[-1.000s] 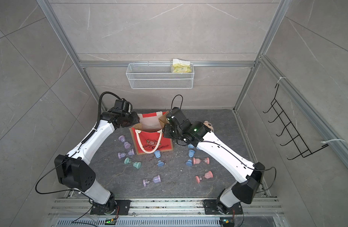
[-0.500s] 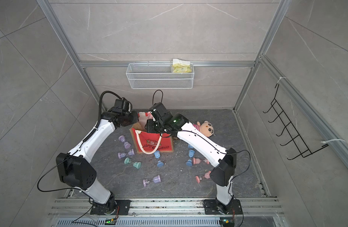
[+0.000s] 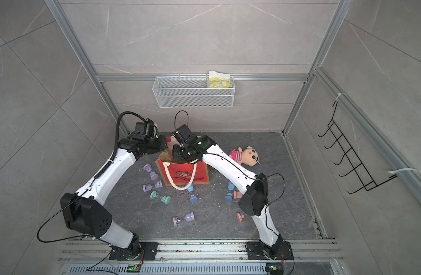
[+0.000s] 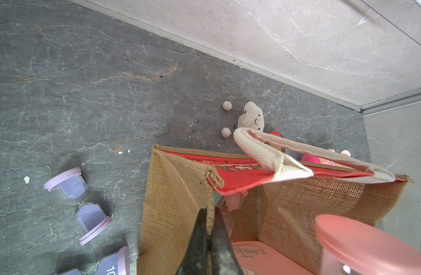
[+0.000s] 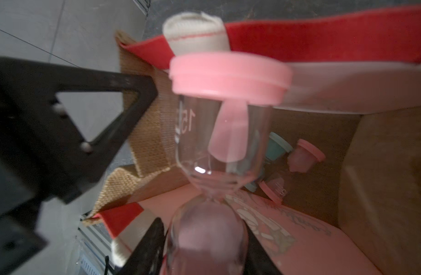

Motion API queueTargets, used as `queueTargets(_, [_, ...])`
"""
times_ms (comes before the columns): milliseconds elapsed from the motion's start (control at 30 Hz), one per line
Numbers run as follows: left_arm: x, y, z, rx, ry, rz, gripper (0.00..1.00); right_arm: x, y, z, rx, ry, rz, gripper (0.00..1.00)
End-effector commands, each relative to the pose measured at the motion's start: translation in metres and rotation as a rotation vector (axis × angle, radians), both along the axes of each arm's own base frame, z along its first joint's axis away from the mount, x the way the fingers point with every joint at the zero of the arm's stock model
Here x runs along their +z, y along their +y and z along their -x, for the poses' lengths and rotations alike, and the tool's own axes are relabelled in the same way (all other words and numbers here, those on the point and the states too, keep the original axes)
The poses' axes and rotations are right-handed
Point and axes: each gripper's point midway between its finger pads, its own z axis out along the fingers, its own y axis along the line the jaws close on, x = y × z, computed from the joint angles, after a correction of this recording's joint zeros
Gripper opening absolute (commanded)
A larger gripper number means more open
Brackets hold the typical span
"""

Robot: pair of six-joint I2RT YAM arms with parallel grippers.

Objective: Put the hourglass into the canvas bag
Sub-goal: Place the hourglass in the canvas bag.

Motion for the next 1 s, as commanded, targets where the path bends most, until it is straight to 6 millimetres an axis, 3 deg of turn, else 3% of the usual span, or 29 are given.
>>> queueTargets(0, [0.039, 0.002, 0.005, -0.014, -0.102, 0.008, 0.0, -0.005, -0.018, 0.005, -0.026, -0.003, 0.047, 0.0])
queueTargets(200, [0.044, 0.001, 0.008, -0.026, -0.113, 0.015, 0.0, -0.029, -0.057, 0.012, -0.106, 0.033, 0.166, 0.0])
queueTargets(300, [0.042, 0.003, 0.01, -0.023, -0.103, 0.004, 0.0, -0.028, -0.081, 0.016, -0.156, 0.024, 0.205, 0.0])
queueTargets(367, [0.043, 0.0, 0.012, -0.037, -0.103, 0.025, 0.0, -0.024, -0.086, 0.018, -0.162, 0.009, 0.205, 0.0])
queueTargets(500, [0.046, -0.015, 0.014, -0.087, -0.129, 0.098, 0.0, -0.029, -0.075, 0.018, -0.124, 0.03, 0.188, 0.0])
queueTargets(600, [0.044, -0.019, 0.013, -0.1, -0.118, 0.117, 0.0, -0.036, -0.055, 0.017, -0.068, 0.053, 0.146, 0.0])
queueTargets(967, [0.041, -0.02, 0.016, -0.09, -0.108, 0.144, 0.0, -0.06, -0.004, 0.0, 0.01, 0.095, 0.082, 0.0])
